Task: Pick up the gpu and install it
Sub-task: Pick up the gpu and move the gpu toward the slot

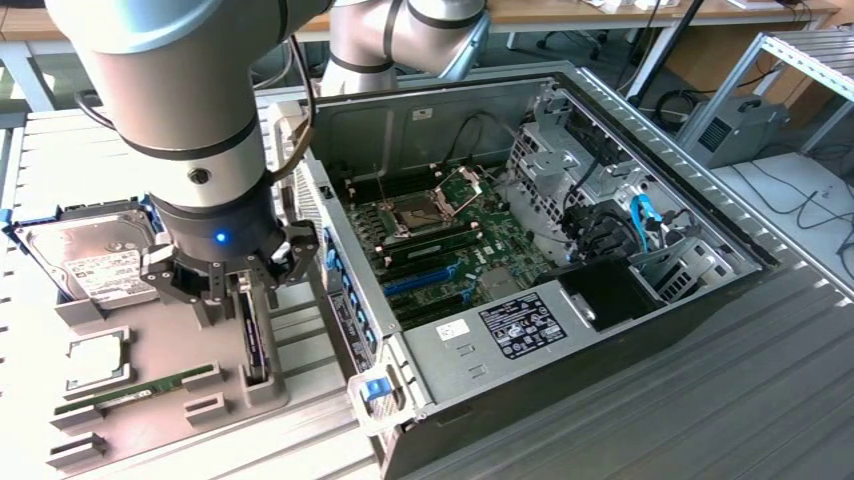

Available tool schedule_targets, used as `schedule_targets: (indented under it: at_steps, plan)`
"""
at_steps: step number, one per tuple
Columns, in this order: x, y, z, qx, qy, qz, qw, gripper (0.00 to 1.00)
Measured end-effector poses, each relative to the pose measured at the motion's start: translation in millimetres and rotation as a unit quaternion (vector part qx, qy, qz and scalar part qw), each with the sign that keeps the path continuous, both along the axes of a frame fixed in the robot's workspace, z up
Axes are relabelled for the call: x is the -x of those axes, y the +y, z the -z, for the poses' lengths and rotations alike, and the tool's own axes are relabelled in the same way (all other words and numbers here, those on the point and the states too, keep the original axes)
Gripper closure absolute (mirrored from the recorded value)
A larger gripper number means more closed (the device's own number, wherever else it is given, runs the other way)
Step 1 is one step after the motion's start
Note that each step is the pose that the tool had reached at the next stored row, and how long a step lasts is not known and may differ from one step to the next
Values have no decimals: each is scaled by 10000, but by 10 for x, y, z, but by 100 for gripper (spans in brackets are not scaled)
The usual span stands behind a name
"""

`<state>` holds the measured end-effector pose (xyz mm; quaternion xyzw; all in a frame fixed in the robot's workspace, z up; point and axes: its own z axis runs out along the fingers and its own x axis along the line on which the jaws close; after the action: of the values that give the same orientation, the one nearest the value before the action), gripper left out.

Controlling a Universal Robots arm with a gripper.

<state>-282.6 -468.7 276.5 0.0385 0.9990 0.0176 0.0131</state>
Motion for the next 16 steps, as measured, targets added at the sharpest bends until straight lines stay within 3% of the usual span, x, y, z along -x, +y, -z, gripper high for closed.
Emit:
schedule_targets:
  at_steps: [16]
  plan:
    - [0, 0, 154, 1, 0, 0, 10000, 55]
